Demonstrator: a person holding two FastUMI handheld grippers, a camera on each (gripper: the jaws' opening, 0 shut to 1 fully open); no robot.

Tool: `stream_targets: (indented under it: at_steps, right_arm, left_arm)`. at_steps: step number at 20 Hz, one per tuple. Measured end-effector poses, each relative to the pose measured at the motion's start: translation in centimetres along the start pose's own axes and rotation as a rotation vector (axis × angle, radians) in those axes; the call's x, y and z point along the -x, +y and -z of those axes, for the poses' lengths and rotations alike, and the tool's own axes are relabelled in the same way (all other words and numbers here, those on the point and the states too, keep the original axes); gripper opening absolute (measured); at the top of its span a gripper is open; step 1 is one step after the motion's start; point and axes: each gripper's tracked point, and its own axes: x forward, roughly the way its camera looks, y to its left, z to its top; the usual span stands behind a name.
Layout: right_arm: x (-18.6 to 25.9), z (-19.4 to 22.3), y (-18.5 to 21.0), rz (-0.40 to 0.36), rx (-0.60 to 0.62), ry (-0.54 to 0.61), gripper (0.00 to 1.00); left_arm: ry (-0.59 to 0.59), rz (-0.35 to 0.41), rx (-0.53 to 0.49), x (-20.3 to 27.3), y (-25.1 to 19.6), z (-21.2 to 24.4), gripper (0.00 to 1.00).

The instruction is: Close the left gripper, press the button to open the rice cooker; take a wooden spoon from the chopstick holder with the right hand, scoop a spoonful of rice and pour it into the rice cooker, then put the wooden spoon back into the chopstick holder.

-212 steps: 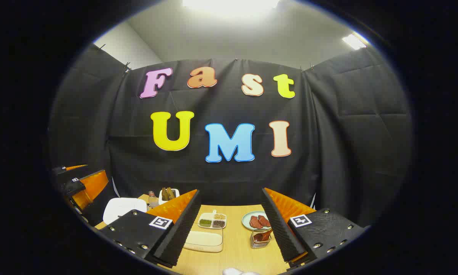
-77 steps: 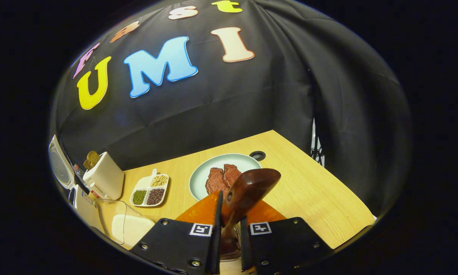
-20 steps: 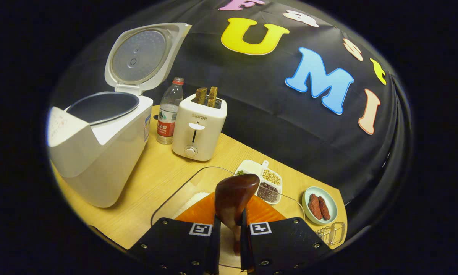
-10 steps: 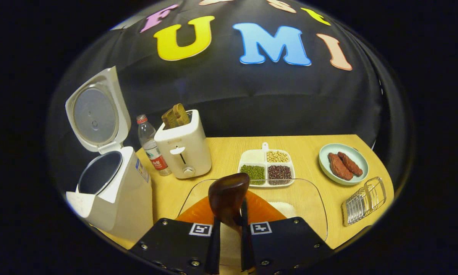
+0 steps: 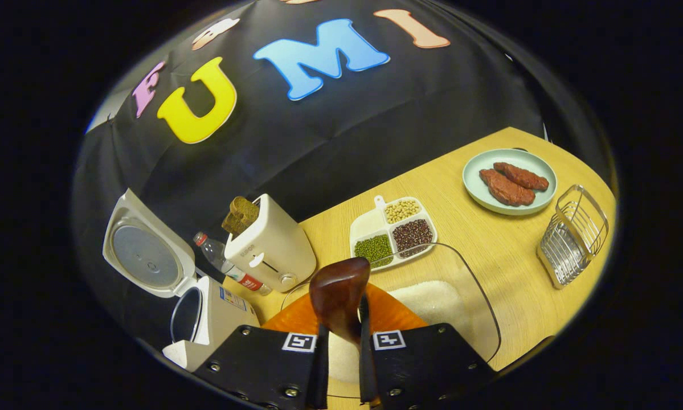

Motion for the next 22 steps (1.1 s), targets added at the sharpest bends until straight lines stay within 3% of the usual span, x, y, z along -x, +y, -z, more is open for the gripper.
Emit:
stream_targets:
  at_steps: [4, 11, 22]
  right_arm:
    - [0.1, -0.6, -1.0, -0.060, -0.190, 0.004, 0.22]
    - [1.4, -3.4, -2.6, -0.130, -0.421, -0.064, 0.22]
    - [2.6, -6.2, -4.0, -0.175, -0.566, -0.131, 0.22]
  left_arm:
    - [-0.007, 0.005, -0.009, -0.2, -0.1, -0.4, 0.98]
    - [-0.020, 0.016, -0.033, -0.1, -0.3, -1.1, 0.98]
    - [-0.037, 0.037, -0.032, 0.5, -1.1, -2.1, 1.00]
